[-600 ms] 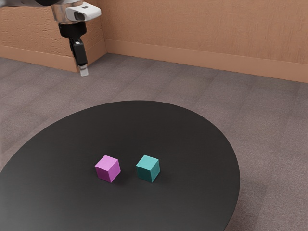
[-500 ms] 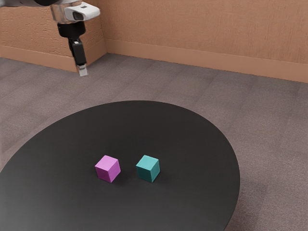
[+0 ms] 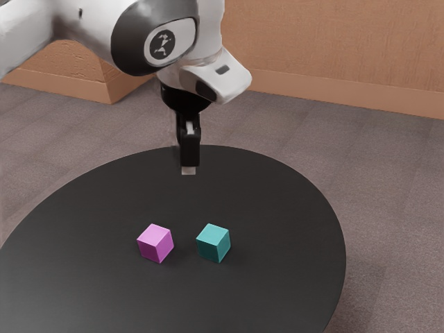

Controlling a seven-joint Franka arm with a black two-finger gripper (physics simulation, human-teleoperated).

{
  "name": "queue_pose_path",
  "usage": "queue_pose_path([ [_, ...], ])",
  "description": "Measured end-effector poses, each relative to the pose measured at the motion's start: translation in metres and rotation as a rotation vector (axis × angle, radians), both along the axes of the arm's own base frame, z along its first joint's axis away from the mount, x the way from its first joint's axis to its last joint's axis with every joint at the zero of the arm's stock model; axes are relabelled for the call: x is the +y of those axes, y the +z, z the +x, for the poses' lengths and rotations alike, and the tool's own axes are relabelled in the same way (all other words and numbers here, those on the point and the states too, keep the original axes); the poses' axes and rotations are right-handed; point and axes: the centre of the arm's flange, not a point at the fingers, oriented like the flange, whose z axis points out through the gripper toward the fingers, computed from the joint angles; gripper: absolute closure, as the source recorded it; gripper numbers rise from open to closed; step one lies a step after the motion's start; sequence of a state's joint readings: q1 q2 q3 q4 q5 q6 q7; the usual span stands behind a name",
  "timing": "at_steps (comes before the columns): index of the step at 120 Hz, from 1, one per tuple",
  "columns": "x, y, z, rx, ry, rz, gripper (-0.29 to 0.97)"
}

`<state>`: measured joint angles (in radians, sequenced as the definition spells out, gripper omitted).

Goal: Pick up the blue block with one arm, and put the blue block on the pink block with one arm

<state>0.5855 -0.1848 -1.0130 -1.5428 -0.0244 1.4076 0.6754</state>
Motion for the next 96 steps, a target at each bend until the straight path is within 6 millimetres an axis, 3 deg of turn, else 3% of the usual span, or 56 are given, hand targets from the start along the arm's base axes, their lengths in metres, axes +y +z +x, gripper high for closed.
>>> queue_pose_path([
  [2,-0.004,0.004,-0.011,-0.049,0.066,0.042,0.0],
  [5,-0.018,-0.014,-0.01,-0.076,0.144,0.09,0.0],
  [10,-0.039,-0.069,0.013,-0.034,0.195,0.11,0.0],
  [15,-0.081,-0.135,0.027,0.027,0.155,0.124,0.0],
  [21,-0.107,-0.185,0.041,0.068,0.126,0.105,0.0],
  [31,-0.135,-0.233,0.047,0.117,0.059,0.051,0.0],
  [42,-0.155,-0.262,0.037,0.153,-0.015,0.005,0.0],
  [47,-0.142,-0.275,0.037,0.167,-0.021,-0.011,0.0],
  [56,-0.063,-0.303,0.038,0.179,0.049,-0.097,0.0],
  [68,-0.003,-0.289,0.046,0.1,0.005,-0.12,0.0],
  [75,0.035,-0.298,0.045,0.076,-0.028,-0.159,0.0],
  [83,0.067,-0.308,0.047,0.038,-0.089,-0.168,0.0],
  [96,0.093,-0.314,0.06,-0.043,-0.227,-0.173,0.0],
])
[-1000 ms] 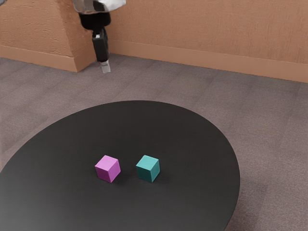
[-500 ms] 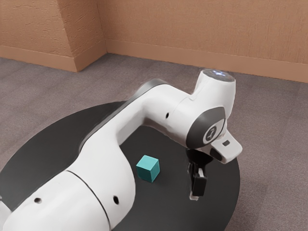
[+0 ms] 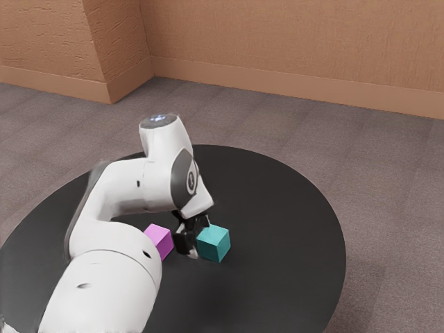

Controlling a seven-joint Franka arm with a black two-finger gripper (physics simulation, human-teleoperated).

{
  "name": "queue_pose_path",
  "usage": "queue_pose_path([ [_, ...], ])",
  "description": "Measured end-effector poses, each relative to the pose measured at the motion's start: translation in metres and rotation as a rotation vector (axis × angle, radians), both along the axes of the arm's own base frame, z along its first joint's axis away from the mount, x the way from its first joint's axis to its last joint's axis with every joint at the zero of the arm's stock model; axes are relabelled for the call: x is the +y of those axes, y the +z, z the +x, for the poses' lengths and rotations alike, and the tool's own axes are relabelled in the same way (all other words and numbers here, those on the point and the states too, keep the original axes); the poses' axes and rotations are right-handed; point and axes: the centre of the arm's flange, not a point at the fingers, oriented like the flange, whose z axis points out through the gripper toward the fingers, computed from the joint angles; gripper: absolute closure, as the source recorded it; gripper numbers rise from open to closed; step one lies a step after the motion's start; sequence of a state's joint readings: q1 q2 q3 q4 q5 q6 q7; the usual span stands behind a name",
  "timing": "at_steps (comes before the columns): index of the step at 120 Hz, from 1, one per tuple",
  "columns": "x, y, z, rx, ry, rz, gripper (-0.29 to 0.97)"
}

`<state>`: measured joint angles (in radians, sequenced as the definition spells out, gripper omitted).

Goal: Pick up the blue block with one arm, and put the blue block on the pink block with one arm

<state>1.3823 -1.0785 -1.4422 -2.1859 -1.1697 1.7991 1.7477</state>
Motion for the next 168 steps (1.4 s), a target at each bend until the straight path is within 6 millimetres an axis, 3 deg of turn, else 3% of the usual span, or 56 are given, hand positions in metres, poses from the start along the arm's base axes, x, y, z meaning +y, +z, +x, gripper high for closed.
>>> queue_pose_path([
  [19,0.022,-0.019,0.024,-0.085,-0.188,-0.028,0.0],
  [32,0.025,-0.037,0.044,-0.079,-0.335,-0.02,0.0],
  [56,0.03,-0.021,0.057,0.026,-0.56,0.015,0.0],
  [82,0.037,-0.033,0.056,0.101,-0.574,0.0,0.0],
  [110,0.029,-0.039,0.065,0.113,-0.572,0.001,0.0],
  [132,0.019,-0.036,0.091,0.095,-0.571,0.023,0.0],
  [152,0.023,-0.041,0.092,0.105,-0.505,0.033,0.0],
  [168,0.026,-0.059,0.086,0.138,-0.444,0.032,0.0],
])
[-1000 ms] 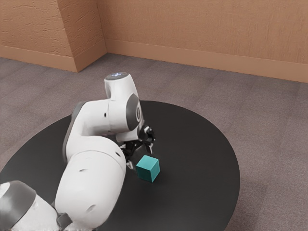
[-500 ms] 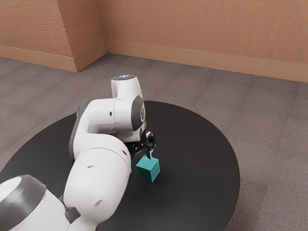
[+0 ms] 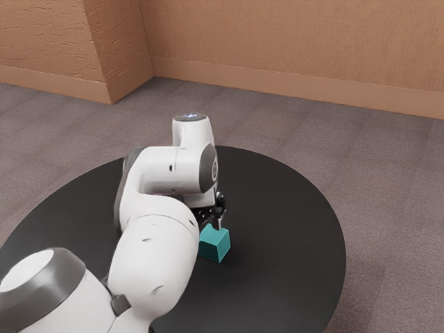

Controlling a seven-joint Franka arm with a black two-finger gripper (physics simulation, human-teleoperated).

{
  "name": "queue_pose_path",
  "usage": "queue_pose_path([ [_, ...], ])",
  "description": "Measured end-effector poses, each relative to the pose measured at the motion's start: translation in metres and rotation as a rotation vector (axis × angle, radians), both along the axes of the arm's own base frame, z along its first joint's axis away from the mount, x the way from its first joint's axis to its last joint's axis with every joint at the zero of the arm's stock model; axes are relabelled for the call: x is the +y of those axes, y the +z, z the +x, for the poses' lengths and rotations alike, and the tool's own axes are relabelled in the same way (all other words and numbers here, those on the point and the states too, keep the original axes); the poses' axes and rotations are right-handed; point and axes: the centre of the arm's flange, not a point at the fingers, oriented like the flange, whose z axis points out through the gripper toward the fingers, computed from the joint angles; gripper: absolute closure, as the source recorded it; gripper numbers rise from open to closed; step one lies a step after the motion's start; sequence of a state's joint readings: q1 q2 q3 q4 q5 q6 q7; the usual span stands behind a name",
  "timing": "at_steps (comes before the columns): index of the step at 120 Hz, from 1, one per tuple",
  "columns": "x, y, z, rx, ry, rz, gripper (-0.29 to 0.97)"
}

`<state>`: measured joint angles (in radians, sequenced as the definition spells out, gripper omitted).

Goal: Pick up the blue block with one arm, and put the blue block on the pink block with one arm

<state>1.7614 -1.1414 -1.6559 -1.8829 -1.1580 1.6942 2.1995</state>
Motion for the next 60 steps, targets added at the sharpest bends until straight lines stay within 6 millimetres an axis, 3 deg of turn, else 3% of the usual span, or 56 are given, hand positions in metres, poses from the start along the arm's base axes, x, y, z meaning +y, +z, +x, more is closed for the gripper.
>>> queue_pose_path([
  [17,0.006,-0.009,-0.001,0.009,0.059,0.022,-0.03],
  [27,0.006,-0.011,-0.001,0.011,0.083,0.027,-0.14],
  [36,0.006,-0.012,-0.001,0.012,0.103,0.028,0.0],
  [60,0.002,-0.021,-0.002,0.015,0.144,0.025,0.0],
])
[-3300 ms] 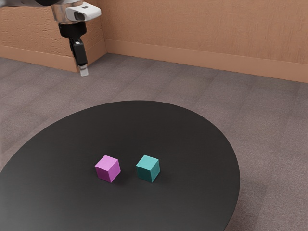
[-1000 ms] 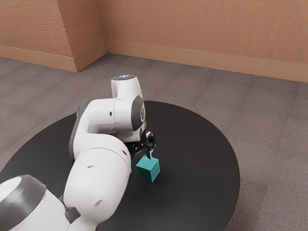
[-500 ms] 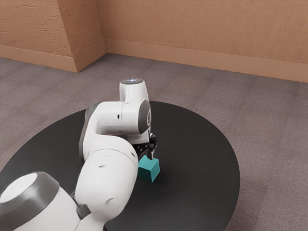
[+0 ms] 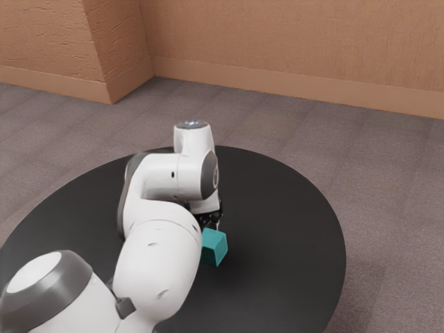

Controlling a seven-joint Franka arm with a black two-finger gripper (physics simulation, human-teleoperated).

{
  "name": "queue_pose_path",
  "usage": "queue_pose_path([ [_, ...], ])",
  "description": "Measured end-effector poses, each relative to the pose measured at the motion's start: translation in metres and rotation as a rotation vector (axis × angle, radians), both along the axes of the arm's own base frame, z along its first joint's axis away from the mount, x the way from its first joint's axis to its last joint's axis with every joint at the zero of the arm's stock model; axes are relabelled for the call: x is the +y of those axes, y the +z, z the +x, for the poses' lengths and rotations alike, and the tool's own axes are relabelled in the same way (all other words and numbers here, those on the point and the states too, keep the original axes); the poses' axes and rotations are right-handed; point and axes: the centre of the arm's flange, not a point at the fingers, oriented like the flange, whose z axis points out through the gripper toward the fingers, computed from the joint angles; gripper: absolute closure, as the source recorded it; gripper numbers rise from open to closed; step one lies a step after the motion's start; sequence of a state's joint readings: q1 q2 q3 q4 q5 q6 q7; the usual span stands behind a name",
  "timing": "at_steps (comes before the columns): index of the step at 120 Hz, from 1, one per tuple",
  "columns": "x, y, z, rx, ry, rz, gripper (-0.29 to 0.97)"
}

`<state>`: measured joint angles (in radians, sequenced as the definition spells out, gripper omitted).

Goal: Pick up the blue block with one arm, and put the blue block on the pink block with one arm

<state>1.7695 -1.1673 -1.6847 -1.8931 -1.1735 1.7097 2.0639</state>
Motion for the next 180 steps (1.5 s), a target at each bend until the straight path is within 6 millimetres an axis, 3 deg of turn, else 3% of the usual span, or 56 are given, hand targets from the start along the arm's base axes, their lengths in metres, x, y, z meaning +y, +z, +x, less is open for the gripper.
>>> queue_pose_path([
  [51,-0.003,-0.025,-0.004,0.022,0.096,-0.011,0.01],
  [78,-0.002,-0.023,0.0,-0.008,0.116,0.001,0.07],
  [107,-0.002,-0.02,0.004,-0.038,0.122,0.014,0.26],
  [132,-0.003,-0.006,0.005,-0.07,0.118,0.023,0.32],
  [148,0.003,0.033,-0.023,-0.12,0.138,0.001,0.32],
  [156,0.017,0.054,-0.045,-0.134,0.147,-0.01,0.31],
  [164,0.043,0.075,-0.083,-0.145,0.172,-0.025,0.31],
  [171,0.06,0.079,-0.11,-0.142,0.179,-0.034,0.31],
  [180,0.08,0.074,-0.131,-0.129,0.177,-0.037,0.31],
])
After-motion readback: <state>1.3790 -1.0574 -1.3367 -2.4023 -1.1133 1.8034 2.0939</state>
